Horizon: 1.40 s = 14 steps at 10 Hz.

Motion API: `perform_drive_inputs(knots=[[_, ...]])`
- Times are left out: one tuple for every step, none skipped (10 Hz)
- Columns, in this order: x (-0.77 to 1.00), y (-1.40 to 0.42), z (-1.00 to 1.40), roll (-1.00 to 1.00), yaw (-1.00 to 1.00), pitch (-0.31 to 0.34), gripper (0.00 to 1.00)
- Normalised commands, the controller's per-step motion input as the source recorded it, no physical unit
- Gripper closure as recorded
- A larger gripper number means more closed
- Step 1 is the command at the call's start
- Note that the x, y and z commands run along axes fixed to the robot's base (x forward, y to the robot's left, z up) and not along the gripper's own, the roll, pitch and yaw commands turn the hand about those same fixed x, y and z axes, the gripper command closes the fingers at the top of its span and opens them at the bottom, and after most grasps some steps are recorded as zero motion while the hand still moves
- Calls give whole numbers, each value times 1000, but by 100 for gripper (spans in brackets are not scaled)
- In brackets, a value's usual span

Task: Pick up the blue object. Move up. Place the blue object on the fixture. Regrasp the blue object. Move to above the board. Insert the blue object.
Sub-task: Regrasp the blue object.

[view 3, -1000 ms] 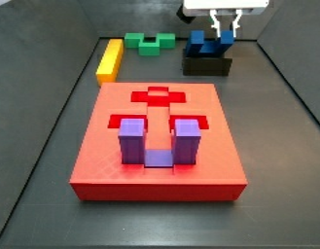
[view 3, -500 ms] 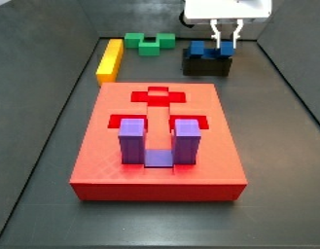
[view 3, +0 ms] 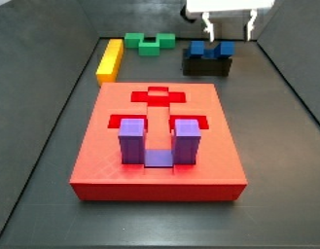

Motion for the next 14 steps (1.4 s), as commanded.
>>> perform_drive_inputs(knots=[[-251,9,840,626,34,-471,0],[-131,-40,186,1000,0,-366,0],[-214,-51,54,1000,0,-329,0],[-194,-280,31,1000,-66,-186,0],[37,-326,31,1000,-60,74,0],[174,-231,111,1000,-43,414,0],[97,-231,146,1000,-54,497,0],[80,-229,151,1000,-54,523,0],[66,-186,143,1000,-103,649,0],[60,-169,137,1000,-131,689,0],[257,-331,0,1000,-43,557,0],[477,-337,0,1000,0,314,0],[440,-211,23,1000,0,143,0],[517,-194,9,1000,0,23,0]])
